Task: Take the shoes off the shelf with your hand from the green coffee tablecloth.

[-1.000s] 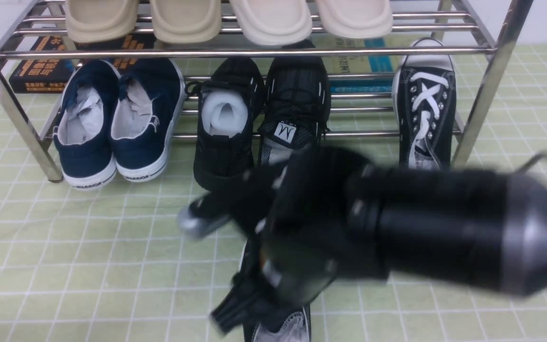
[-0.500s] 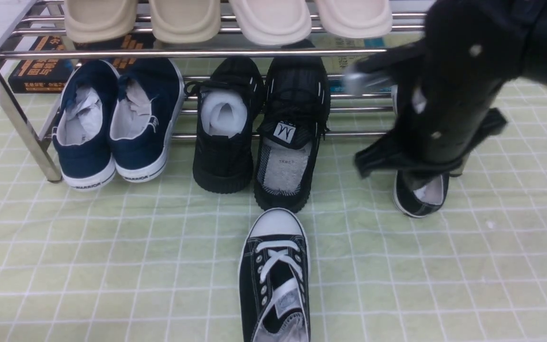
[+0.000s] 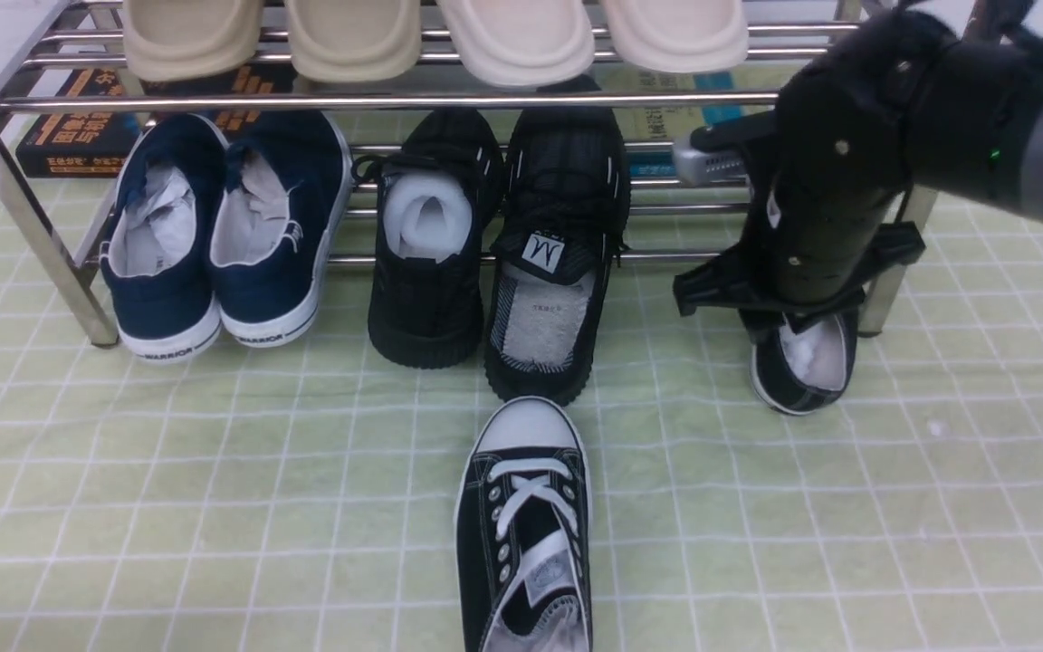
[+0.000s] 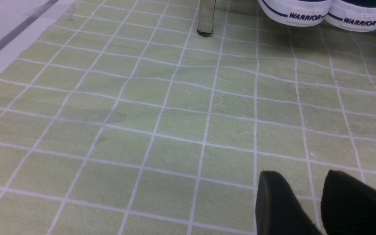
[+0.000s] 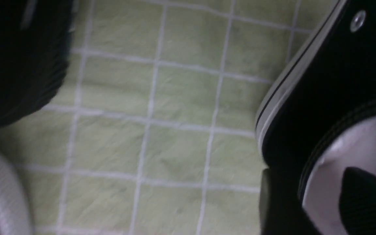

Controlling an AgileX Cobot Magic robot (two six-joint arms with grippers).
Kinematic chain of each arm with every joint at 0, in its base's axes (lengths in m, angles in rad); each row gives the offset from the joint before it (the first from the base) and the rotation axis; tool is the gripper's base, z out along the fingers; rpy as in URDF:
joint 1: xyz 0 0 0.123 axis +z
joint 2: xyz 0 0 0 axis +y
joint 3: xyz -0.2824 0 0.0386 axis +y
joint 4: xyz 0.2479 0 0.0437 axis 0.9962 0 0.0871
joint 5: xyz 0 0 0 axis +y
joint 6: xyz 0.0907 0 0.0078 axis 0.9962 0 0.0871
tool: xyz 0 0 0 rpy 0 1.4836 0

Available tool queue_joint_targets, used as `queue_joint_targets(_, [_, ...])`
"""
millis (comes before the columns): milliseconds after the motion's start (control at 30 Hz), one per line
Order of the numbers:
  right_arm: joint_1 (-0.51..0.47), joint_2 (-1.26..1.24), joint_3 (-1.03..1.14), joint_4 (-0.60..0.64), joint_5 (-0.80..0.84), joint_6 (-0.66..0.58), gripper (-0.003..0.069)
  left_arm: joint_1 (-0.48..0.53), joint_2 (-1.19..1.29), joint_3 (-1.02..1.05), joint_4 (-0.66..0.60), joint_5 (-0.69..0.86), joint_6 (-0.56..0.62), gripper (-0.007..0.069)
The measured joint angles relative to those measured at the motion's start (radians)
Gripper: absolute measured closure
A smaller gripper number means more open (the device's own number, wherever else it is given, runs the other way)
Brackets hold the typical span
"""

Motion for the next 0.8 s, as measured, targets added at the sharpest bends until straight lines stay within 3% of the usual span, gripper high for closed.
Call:
queue_joint_targets(100, [0.0, 0.034, 0.0, -0.048, -0.016, 0.029, 0.0303, 0.0, 0.0, 0.0, 0.0, 0.0, 0.0, 0.0383])
queue_joint_targets(267, [0.0, 0.08, 0.0, -0.107, -0.035, 0.066, 0.0294, 0.0, 0.0, 0.0, 0.0, 0.0, 0.0, 0.0383])
queue_joint_targets(433, [0.0, 0.098, 0.0, -0.153, -0.04, 0.072, 0.0403, 0.0, 0.0, 0.0, 0.0, 0.0, 0.0, 0.0383])
queue_joint_targets(467, [0.0, 0.098, 0.0, -0.162, -0.048, 0.072, 0.0493, 0.0, 0.0, 0.0, 0.0, 0.0, 0.0, 0.0383])
queue_joint_targets(567, [0.0, 0.096, 0.0, -0.155, -0.045, 0.065, 0.0637, 0.0, 0.0, 0.0, 0.0, 0.0, 0.0, 0.0383])
queue_joint_targets(700, [0.0, 0.064, 0.0, -0.111, 0.006, 0.024, 0.0659, 0.0, 0.0, 0.0, 0.001, 0.0, 0.0, 0.0383])
queue_joint_targets(800, [0.002, -0.011, 0.001, -0.005, 0.116, -0.074, 0.0659, 0.0, 0.0, 0.0, 0.001, 0.0, 0.0, 0.0383])
